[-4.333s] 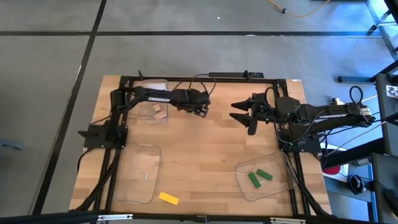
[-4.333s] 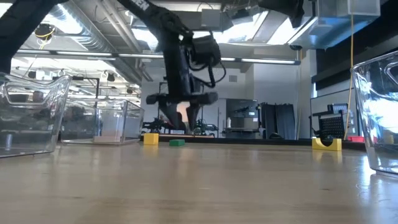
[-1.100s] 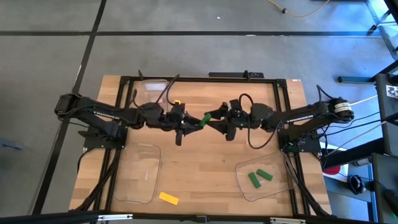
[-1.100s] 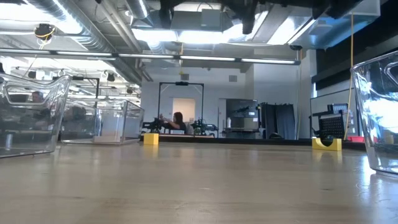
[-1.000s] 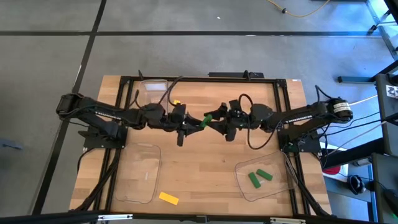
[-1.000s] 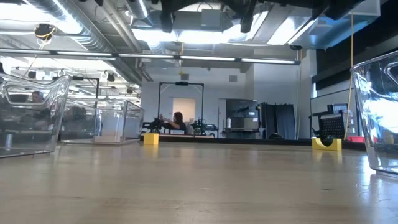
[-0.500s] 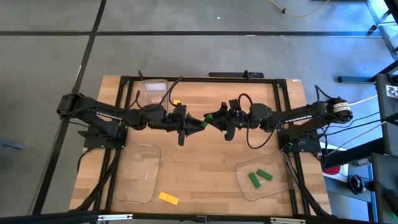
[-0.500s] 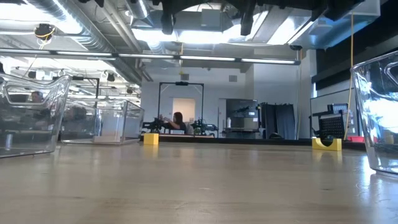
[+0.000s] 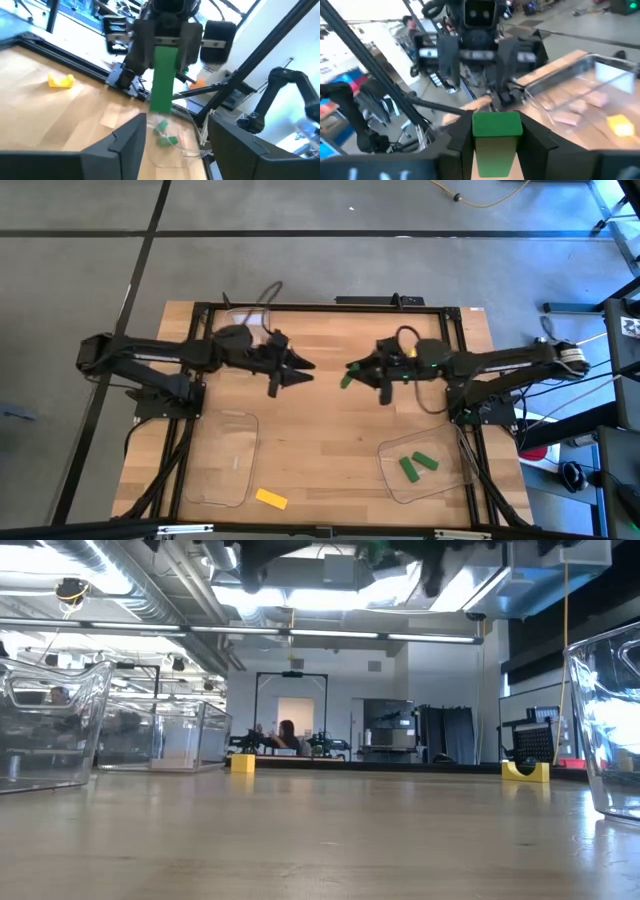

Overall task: Sort & place blocks by color
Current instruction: Put the green block into the bottom right transparent bin

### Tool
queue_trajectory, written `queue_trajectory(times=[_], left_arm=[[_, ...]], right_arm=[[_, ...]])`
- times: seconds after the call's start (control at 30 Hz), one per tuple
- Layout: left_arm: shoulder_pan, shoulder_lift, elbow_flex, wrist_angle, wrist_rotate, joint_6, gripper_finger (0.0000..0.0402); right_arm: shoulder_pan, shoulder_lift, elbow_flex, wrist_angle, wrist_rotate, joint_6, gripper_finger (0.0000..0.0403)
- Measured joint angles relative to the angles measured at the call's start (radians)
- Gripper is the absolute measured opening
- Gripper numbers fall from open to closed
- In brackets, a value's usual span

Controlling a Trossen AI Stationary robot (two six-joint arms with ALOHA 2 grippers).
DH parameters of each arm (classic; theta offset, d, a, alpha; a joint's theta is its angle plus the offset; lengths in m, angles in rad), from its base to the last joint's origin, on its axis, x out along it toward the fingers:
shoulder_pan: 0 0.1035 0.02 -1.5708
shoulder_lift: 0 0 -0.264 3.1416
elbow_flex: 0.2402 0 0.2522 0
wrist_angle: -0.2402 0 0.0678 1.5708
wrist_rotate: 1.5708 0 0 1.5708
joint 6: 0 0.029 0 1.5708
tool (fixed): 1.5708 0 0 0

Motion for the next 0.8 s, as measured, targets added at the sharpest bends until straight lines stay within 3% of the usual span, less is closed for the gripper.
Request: queue_trajectory(times=[0.1, 0.27, 0.6, 0.8], left_arm=[[0.037, -0.088, -0.001, -0.113, -0.001, 0.063, 0.0202], [0.041, -0.200, -0.001, -0.207, -0.105, 0.176, 0.0201], [0.030, -0.225, 0.000, -0.207, -0.175, 0.198, 0.0202], [0.030, -0.218, -0.002, -0.206, -0.186, 0.191, 0.0202]], right_arm=[[0.003, -0.113, 0.001, -0.151, -0.002, -0.029, 0.0110], [0.005, -0.260, 0.001, -0.371, 0.003, -0.042, 0.0110], [0.005, -0.295, 0.001, -0.415, 0.025, 0.009, 0.0110], [0.083, -0.241, 0.000, -0.481, -0.212, 0.221, 0.0110]])
